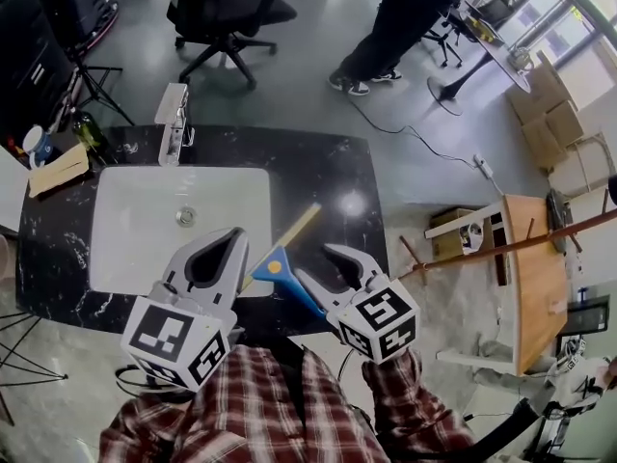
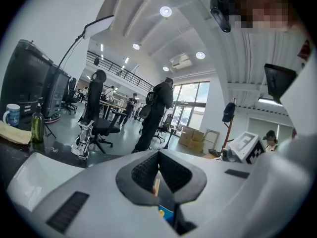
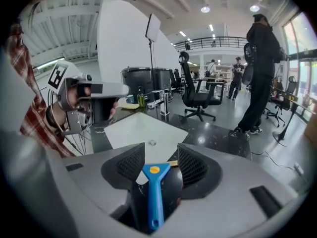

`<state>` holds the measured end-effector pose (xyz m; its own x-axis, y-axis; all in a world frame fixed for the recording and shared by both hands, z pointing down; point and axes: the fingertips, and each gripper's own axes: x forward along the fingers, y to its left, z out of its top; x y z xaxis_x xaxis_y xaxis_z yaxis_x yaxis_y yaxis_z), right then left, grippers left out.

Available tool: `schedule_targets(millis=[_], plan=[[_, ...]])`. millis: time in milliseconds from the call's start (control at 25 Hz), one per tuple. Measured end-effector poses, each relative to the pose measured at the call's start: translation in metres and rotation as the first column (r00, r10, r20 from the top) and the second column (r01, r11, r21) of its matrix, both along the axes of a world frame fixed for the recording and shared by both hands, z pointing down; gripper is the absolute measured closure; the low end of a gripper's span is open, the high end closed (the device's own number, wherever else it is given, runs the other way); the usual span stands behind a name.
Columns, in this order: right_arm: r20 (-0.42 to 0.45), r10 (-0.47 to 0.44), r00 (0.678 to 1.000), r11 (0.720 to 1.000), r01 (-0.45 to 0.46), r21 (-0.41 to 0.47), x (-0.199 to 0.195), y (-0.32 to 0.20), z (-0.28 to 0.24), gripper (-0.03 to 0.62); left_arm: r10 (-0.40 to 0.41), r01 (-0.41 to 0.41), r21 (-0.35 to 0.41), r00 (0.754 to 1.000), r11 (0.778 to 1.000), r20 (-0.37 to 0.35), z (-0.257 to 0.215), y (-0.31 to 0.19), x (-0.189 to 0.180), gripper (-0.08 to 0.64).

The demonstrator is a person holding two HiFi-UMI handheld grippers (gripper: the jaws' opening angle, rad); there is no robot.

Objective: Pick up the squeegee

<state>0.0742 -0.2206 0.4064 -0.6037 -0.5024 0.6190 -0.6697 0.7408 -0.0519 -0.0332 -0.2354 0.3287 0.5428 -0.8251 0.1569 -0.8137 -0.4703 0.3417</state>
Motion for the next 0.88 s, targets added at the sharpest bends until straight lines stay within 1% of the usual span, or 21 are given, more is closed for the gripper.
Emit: schedule_targets(millis=[160,240,360,600,720,880], plan=[[-0.077,-0.073,0.994,0.995,0.067,-0.077,-0.002,0.006,0.028,0.399,-0.01,0.01,-0.014,1.0,1.0,-0.007,0.005,0.003,-0.004,0.551],[-0.109,-0.099,0.989,0.991,0.087,-0.105,-0.004,0.007,0.041,0.4,-0.007,0.007,-0.017,1.0,1.0,-0.014,0.008,0.005,-0.004,0.551],[-0.145,-0.134,0.98,0.979,0.109,-0.17,-0.007,0.012,0.062,0.4,-0.003,0.002,-0.031,0.999,1.0,-0.032,0.013,0.009,-0.003,0.551],[-0.219,-0.168,0.961,0.956,0.104,-0.275,-0.015,0.02,0.101,0.4,0.007,-0.009,-0.051,0.999,0.999,-0.046,0.026,0.008,-0.008,0.551],[-0.257,-0.175,0.951,0.946,0.09,-0.311,-0.015,0.021,0.115,0.4,0.007,-0.011,-0.059,0.998,0.998,-0.067,0.03,0.006,-0.011,0.551],[-0.286,-0.169,0.943,0.934,0.06,-0.353,-0.014,0.02,0.129,0.4,0.008,-0.015,-0.074,0.996,0.997,-0.087,0.034,0.003,-0.014,0.551]])
